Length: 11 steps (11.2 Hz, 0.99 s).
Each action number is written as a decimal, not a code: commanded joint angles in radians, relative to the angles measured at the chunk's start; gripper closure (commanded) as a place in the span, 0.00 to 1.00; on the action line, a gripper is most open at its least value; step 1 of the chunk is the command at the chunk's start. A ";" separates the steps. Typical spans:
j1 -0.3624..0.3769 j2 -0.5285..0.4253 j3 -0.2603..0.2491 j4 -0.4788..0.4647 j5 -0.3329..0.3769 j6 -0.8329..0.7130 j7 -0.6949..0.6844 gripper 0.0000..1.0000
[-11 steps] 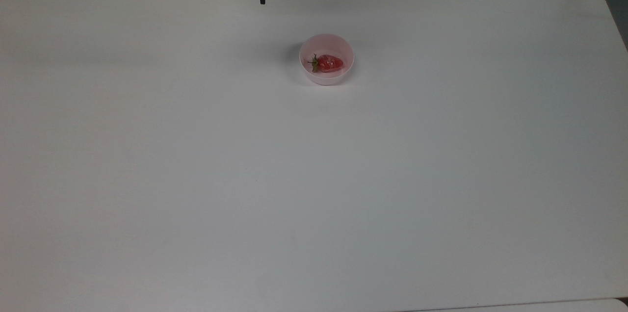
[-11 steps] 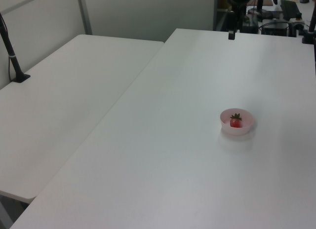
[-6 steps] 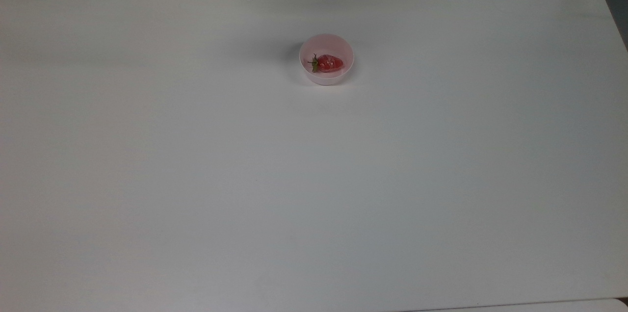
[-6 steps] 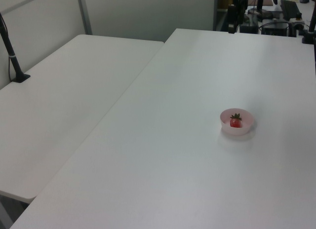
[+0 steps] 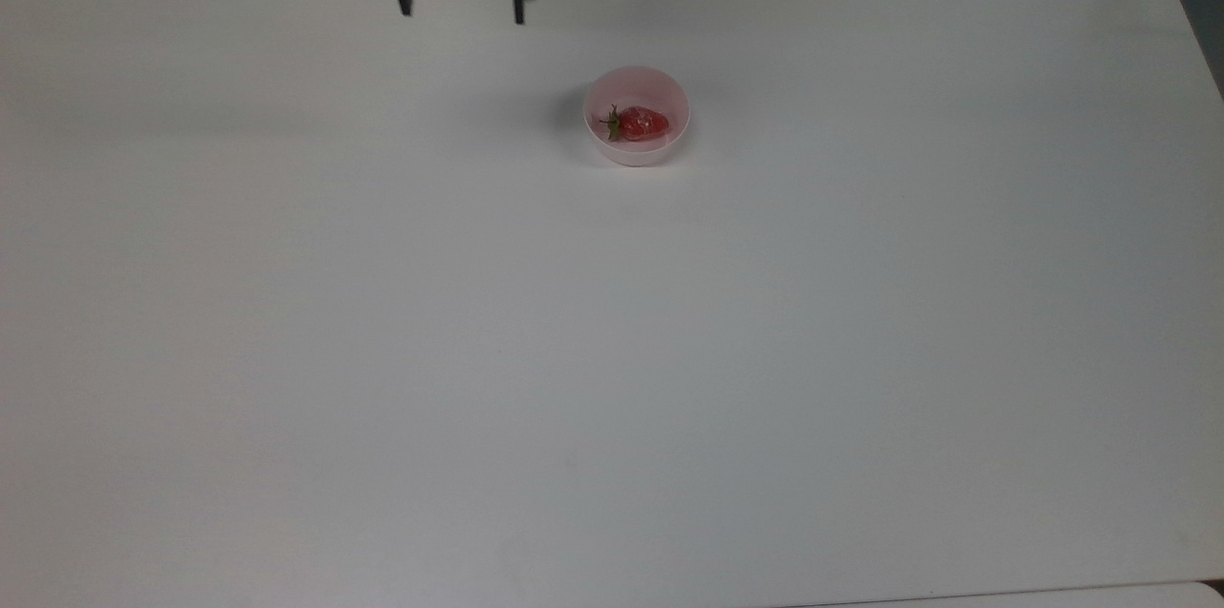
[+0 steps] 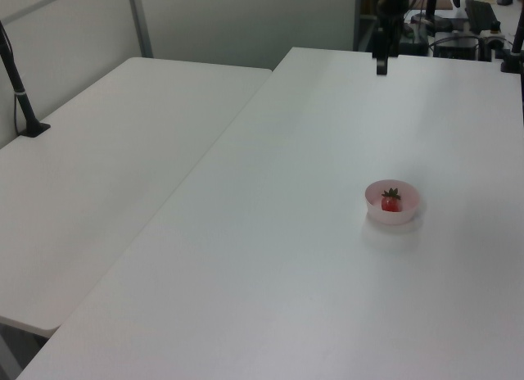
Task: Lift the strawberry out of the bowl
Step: 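Lower the open gripper into the pink bowl over the strawberry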
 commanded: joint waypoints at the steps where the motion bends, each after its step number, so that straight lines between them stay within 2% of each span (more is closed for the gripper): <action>1: 0.090 -0.003 -0.002 -0.152 0.007 0.068 -0.031 0.00; 2: 0.137 -0.026 -0.002 -0.243 0.005 0.133 -0.031 0.05; 3: 0.173 -0.019 0.004 -0.286 0.005 0.170 -0.025 0.11; 6: 0.201 -0.005 0.045 -0.385 0.004 0.268 0.000 0.17; 9: 0.228 0.088 0.051 -0.394 -0.007 0.356 0.063 0.19; 11: 0.230 0.105 0.053 -0.403 -0.029 0.359 0.061 0.21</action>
